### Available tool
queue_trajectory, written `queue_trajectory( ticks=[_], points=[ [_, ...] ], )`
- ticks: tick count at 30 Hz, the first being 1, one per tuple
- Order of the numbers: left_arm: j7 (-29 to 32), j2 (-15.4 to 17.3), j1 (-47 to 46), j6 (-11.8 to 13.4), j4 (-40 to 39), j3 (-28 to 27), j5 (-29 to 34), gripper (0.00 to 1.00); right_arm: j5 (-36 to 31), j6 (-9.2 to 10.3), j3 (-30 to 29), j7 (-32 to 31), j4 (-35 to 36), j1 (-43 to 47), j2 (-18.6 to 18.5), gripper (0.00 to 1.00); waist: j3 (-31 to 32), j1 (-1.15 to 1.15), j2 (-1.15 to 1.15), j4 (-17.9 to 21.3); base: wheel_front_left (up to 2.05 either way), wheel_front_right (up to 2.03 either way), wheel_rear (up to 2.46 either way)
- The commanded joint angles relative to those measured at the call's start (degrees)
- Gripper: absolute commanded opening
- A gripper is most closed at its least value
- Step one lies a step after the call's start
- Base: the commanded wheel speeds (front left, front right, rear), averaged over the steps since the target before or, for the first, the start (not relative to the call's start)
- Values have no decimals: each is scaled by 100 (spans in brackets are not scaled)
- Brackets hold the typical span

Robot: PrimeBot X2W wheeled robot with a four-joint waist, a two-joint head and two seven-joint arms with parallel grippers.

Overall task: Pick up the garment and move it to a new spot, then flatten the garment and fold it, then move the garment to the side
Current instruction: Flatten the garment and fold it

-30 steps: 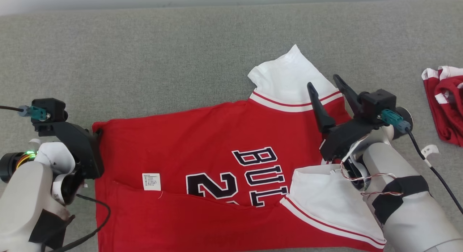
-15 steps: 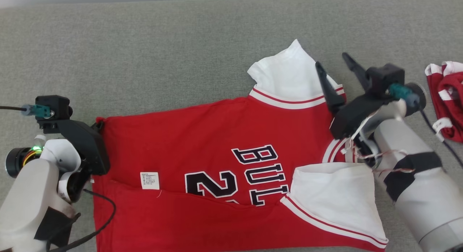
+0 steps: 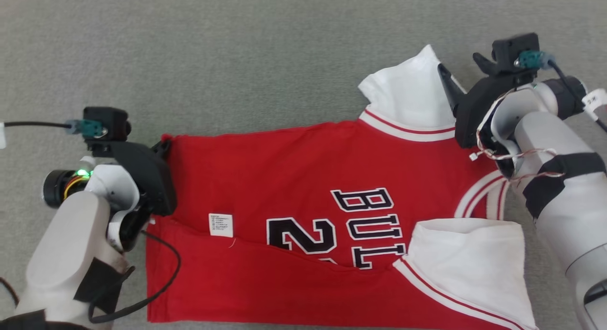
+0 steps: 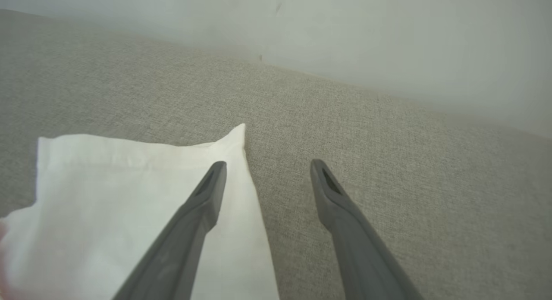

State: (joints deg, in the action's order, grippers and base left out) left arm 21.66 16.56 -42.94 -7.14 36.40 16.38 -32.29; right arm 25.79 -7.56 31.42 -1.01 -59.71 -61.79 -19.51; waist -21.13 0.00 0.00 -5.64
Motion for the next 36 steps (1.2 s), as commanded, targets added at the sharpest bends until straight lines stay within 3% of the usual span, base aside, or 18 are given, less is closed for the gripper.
queue_trajectory(
  ticks=[1, 8, 9, 10, 11, 13, 14, 36],
  points=[
    [-66, -63, -101, -37, -37, 59, -53, 0, 87, 18, 68, -114, -77, -122, -21, 100, -127, 0, 0, -171, 0, 0, 0],
    [-201, -221, -260, -25, -28, 253, -117, 0, 288, 18, 315, -438, -279, -496, -150, 100, -323, 0, 0, -395, 0, 0, 0],
    [-227, -231, -284, -26, -13, 280, -132, 0, 294, 18, 373, -457, -293, -518, -162, 96, -340, 0, 0, -413, 0, 0, 0],
    [-248, -237, -294, -27, 3, 301, -139, 0, 317, 18, 423, -487, -306, -531, -165, 88, -349, 0, 0, -427, 0, 0, 0],
    [-278, -239, -296, -27, 24, 317, -131, 0, 356, 18, 454, -493, -315, -549, -167, 57, -358, 0, 0, -436, 0, 0, 0],
    [-338, -221, -301, -22, 68, 346, -147, 0, 421, 18, 542, -533, -332, -565, -175, 16, -365, 0, 0, -441, 0, 0, 0],
    [-353, -199, -308, -20, 93, 358, -152, 0, 455, 18, 570, -499, -330, -574, -186, 0, -365, 0, 0, -438, 0, 0, 0],
    [-1528, -13, -110, -21, 556, 292, -215, 0, 602, 18, 402, 1213, -982, -300, -221, 0, 395, 0, 0, 17, 0, 0, 0]
  ],
)
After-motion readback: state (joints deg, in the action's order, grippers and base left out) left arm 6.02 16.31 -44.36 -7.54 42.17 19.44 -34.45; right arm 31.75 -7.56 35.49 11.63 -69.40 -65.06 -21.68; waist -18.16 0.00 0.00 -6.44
